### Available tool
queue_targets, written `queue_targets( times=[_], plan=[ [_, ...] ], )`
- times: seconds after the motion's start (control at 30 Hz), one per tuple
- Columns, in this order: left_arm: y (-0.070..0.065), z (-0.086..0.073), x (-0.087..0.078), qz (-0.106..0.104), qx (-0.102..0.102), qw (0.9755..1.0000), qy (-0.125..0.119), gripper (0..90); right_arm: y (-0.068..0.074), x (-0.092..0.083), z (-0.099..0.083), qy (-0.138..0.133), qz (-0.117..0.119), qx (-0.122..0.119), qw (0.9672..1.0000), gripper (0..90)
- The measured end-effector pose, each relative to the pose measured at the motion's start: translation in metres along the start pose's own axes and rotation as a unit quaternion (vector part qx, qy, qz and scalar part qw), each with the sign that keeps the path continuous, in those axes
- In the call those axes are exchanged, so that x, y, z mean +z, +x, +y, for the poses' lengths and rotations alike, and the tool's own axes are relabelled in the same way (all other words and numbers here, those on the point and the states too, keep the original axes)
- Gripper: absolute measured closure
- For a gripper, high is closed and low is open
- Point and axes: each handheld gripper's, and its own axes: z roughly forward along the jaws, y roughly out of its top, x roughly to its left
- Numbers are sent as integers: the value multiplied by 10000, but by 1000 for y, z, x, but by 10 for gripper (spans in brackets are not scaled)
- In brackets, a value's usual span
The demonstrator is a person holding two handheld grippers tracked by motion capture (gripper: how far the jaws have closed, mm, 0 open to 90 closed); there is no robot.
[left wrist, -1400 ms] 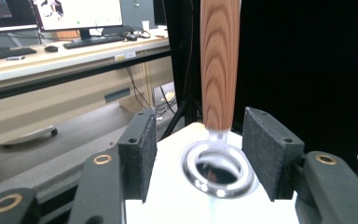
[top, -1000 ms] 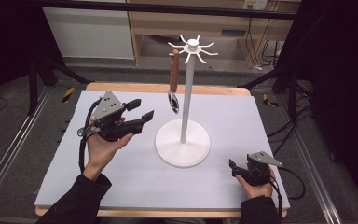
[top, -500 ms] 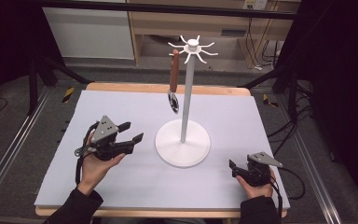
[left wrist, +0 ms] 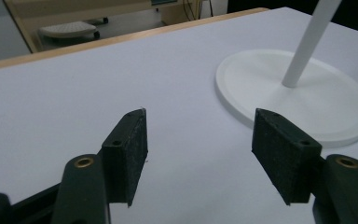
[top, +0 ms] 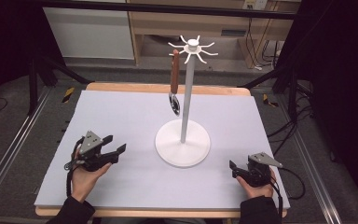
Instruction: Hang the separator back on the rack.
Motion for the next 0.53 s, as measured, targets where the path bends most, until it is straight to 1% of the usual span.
queue_targets(
  times=[0.03,0.07,0.17,0.2,0.23,0.27,0.3,0.37,0.4,0.47,0.53],
  plan=[
    [4,-3,0,77,8,9999,82,354,0,0,0,11,-5,18,10000,223],
    [10,-6,-2,194,-9,9998,108,353,-1,0,-1,9,-9,24,10000,223],
    [22,-13,-5,319,-166,9993,132,346,-2,0,-1,23,-10,71,10000,223],
    [26,-15,-7,400,-195,9989,141,345,-2,1,-1,46,-18,88,9999,223],
    [29,-18,-8,459,-216,9986,157,343,-3,1,-2,65,-31,44,10000,223],
    [32,-21,-8,469,-268,9984,171,341,-3,2,-2,86,-40,46,9999,223],
    [34,-24,-7,489,-276,9982,189,338,-4,2,-3,108,-55,39,9999,223],
    [36,-30,-5,594,-158,9976,305,334,-4,3,-3,123,-73,28,9999,222],
    [36,-32,-4,596,-98,9974,396,332,-5,3,-3,132,-89,18,9999,222],
    [37,-38,-5,585,2,9971,494,322,-4,4,-3,171,-132,-2,9998,220],
    [39,-41,-6,569,-2,9970,528,319,-4,4,-4,192,-138,-32,9997,219]
  ],
)
